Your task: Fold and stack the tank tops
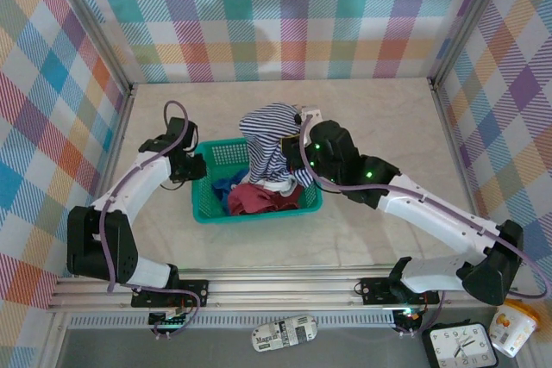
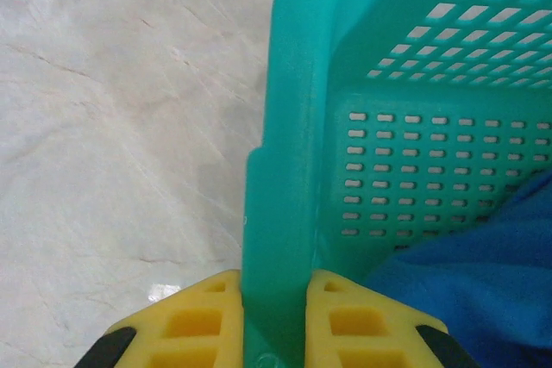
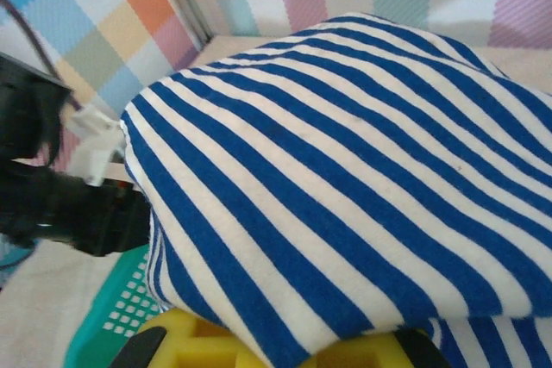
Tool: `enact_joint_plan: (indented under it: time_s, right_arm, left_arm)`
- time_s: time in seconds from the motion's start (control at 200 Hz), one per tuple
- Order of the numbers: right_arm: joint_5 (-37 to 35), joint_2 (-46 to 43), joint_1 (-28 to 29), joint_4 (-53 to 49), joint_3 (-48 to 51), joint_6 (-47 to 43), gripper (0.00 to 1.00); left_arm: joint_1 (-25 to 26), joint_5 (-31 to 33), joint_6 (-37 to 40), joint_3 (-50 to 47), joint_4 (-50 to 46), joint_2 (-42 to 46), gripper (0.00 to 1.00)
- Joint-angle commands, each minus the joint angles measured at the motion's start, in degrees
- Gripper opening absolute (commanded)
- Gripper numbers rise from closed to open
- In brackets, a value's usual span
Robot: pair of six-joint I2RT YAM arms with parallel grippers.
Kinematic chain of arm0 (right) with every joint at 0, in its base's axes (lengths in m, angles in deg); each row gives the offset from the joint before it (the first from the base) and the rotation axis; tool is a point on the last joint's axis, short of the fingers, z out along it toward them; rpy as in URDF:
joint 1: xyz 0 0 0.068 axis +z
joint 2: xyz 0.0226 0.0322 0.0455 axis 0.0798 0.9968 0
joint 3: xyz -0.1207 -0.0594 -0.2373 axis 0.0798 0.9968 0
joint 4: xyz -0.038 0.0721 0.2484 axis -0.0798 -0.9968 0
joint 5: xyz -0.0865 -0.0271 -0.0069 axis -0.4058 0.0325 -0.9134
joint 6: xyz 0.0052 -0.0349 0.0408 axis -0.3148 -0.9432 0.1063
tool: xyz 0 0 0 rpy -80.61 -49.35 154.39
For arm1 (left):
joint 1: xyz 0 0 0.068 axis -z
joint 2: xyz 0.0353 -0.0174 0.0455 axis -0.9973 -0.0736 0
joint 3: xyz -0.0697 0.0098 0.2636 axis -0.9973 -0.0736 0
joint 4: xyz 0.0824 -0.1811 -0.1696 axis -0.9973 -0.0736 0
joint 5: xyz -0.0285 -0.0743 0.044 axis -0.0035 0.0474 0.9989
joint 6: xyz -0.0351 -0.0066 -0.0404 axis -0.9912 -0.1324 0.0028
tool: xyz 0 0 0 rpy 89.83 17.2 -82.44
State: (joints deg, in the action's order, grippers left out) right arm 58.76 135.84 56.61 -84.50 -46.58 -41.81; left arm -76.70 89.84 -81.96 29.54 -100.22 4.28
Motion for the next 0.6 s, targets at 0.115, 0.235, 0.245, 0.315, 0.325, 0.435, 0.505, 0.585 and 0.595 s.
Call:
enact_joint_plan:
  time_s: [0.115, 0.235, 0.245, 0.315, 0.325, 0.435, 0.505, 0.585, 0.595]
  right_arm:
    - [3.63, -1.30, 2.20, 1.21, -5.34, -2.82, 0.08]
    - [4.19, 2.15, 2.11, 1.95, -4.69, -2.18, 0.09]
    - [4.52, 2.64, 2.11, 2.12, -4.54, -1.95, 0.09]
    - [6.46, 6.22, 2.02, 3.82, -3.62, -0.62, 0.10]
    - [6.66, 6.76, 2.04, 3.86, -3.50, -0.32, 0.10]
    - [7.00, 12.16, 1.78, 6.64, -3.06, 0.24, 0.10]
    - [8.26, 14.25, 1.41, 6.91, -2.71, 0.92, 0.10]
    - [8.26, 14.21, 0.92, 6.82, -2.26, 1.03, 0.10]
    - [8.26, 13.86, 0.76, 6.62, -2.34, 0.95, 0.10]
  left_arm:
    - [-4.89, 8.33, 2.12, 3.89, -1.95, -6.96, 0.08]
    - [-5.21, 5.90, 1.97, 6.08, -1.17, -8.85, 0.08]
    - [-5.21, 5.65, 1.95, 6.19, -1.11, -9.00, 0.08]
    - [-5.21, 4.76, 2.10, 7.03, -1.15, -10.07, 0.08]
    - [-5.21, 4.70, 2.16, 7.20, -1.20, -10.20, 0.08]
    - [-5.45, 4.90, 3.15, 8.00, -1.59, -11.32, 0.08]
    - [-6.11, 4.93, 3.52, 8.43, -1.77, -11.48, 0.08]
    - [-7.41, 5.19, 3.57, 9.51, -2.24, -11.78, 0.08]
    - [-7.59, 5.36, 3.61, 9.71, -2.33, -11.86, 0.08]
